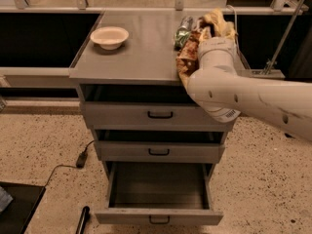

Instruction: Pick brown chip bag from bottom drawer and place on counter

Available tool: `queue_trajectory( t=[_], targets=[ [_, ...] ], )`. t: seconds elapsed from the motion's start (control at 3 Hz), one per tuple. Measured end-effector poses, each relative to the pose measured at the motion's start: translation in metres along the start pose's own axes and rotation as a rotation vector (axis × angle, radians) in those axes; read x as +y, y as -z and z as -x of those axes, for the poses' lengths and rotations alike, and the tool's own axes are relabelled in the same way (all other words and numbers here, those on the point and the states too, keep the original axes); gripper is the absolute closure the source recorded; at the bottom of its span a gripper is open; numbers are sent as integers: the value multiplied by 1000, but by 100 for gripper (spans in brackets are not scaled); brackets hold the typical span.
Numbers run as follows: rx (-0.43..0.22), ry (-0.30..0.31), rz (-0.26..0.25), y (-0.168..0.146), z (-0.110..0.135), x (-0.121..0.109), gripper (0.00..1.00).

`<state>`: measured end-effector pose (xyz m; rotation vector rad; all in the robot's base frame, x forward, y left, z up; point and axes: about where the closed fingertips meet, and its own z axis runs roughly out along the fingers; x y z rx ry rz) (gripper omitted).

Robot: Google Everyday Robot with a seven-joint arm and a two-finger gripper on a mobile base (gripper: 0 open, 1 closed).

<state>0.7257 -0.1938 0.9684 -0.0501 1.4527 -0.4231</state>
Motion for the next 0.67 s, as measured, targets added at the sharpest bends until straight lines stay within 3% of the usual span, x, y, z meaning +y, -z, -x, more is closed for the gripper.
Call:
queue_trajectory(
  t=[0.33, 0.67],
  targets=[
    [0, 0, 0, 0, 0, 0, 0],
    [0, 0, 0, 0, 0, 0, 0]
  ],
)
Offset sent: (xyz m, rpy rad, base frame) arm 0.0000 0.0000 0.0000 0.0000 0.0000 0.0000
